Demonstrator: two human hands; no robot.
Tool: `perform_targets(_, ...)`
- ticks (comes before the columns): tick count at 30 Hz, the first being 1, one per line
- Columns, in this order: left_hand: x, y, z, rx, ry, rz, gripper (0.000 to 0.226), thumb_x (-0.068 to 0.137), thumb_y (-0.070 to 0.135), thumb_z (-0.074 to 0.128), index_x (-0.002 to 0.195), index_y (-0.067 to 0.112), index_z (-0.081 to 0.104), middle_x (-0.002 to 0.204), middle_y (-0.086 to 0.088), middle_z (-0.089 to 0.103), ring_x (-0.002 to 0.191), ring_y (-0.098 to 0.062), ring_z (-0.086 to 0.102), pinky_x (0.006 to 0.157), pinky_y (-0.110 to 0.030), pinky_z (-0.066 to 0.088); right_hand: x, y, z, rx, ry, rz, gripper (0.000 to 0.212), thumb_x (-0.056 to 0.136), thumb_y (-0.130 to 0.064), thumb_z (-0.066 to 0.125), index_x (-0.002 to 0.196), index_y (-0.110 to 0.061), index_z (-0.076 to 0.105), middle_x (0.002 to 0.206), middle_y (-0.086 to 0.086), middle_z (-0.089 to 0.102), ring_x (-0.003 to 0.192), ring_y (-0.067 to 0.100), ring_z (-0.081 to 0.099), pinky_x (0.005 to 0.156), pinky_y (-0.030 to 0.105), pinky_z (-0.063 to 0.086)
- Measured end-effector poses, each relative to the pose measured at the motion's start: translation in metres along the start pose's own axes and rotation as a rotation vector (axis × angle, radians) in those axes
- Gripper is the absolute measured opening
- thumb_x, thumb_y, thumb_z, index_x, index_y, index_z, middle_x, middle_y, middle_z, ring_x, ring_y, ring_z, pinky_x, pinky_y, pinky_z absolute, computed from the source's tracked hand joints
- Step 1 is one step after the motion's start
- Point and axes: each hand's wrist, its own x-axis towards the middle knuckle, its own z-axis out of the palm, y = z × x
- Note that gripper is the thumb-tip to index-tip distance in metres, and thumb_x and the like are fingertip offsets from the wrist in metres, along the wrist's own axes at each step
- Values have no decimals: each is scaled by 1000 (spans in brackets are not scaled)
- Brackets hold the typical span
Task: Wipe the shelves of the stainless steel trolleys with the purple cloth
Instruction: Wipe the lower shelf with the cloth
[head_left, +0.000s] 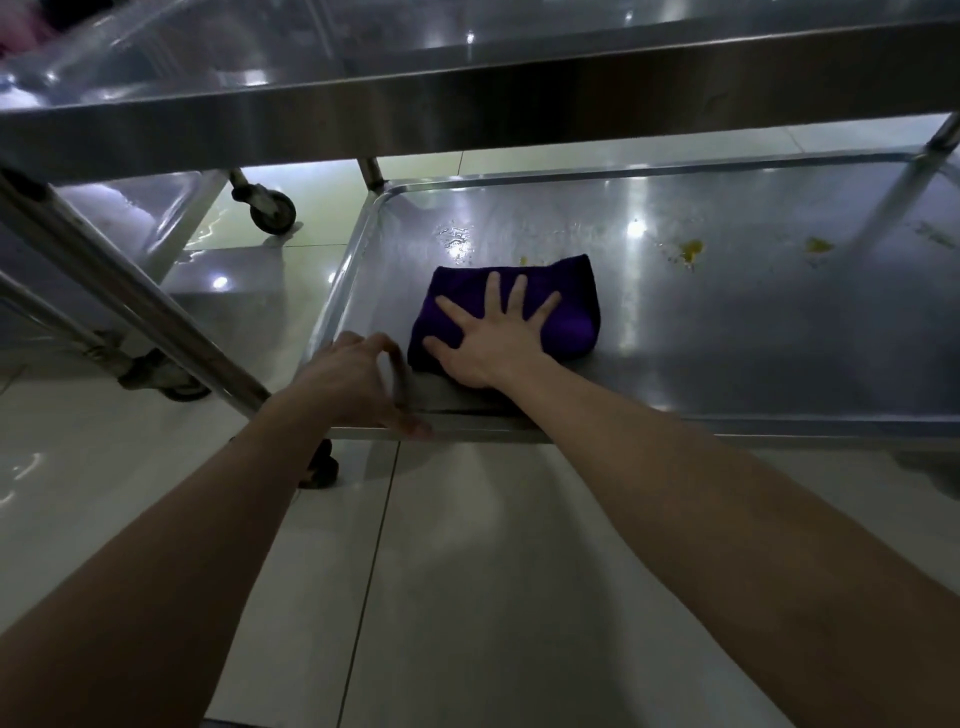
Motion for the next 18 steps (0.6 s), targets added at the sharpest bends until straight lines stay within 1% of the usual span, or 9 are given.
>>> perform_targets(4,2,-1,-3,-23,-31,-31,140,34,79,95,155,41,37,166,-8,32,150,-38,37,112,-55,45,-23,41,1,45,57,-17,81,94,-90,19,167,-56,11,182,2,-7,166,34,-13,124,73,-13)
perform_targets(6,1,0,-4,-38,-42,-23,149,22,83,88,155,41,37,165,-8,33,149,-39,40,113,-55,46,-45,86,-2,80,93,24,83,92,-92,22,166,-56,16,182,-3,2,167,27,-3,129,65,-6)
perform_targets(8,1,0,-5,-52,-49,-21,150,20,83,87,155,40,38,165,-8,33,148,-39,41,114,-55,47,-75,143,-4,78,128,109,86,89,-95,22,166,-55,18,181,-4,9,166,25,6,131,61,1)
perform_targets(10,0,1,-6,-52,-72,-25,149,24,80,92,157,37,38,164,-9,34,147,-39,42,115,-54,47,-108,199,-7,52,132,181,93,84,-100,17,165,-55,19,180,-4,14,164,27,12,130,62,7)
perform_targets(11,0,4,-9,-64,-88,-20,153,22,82,92,157,34,39,162,-10,39,144,-39,46,114,-53,49,-121,219,-10,36,129,202,96,81,-102,15,164,-56,21,179,-3,18,162,28,14,129,64,9)
perform_targets(13,-2,16,-13,-148,-77,36,164,13,93,86,157,25,45,154,-12,50,135,-38,56,111,-53,53,-134,241,-14,37,165,200,98,77,-106,16,162,-58,26,174,-1,27,159,30,18,127,68,12)
perform_targets(15,-7,47,-8,-226,52,172,157,32,101,78,162,22,42,164,-10,44,144,-36,50,117,-55,47,-134,243,-14,88,239,173,96,79,-105,17,161,-58,30,171,2,31,158,30,19,126,71,10)
perform_targets(17,-12,85,8,-145,184,332,139,54,104,68,166,29,35,173,-6,32,158,-30,33,126,-55,34,-132,238,-9,119,227,152,93,81,-104,19,162,-60,25,175,2,20,162,28,10,127,73,2)
perform_targets(18,-16,103,17,-86,213,387,133,59,104,64,166,33,33,174,-4,30,160,-28,30,128,-54,30,-132,236,-5,113,199,153,93,80,-104,19,163,-61,22,178,0,13,164,28,3,126,74,-2)
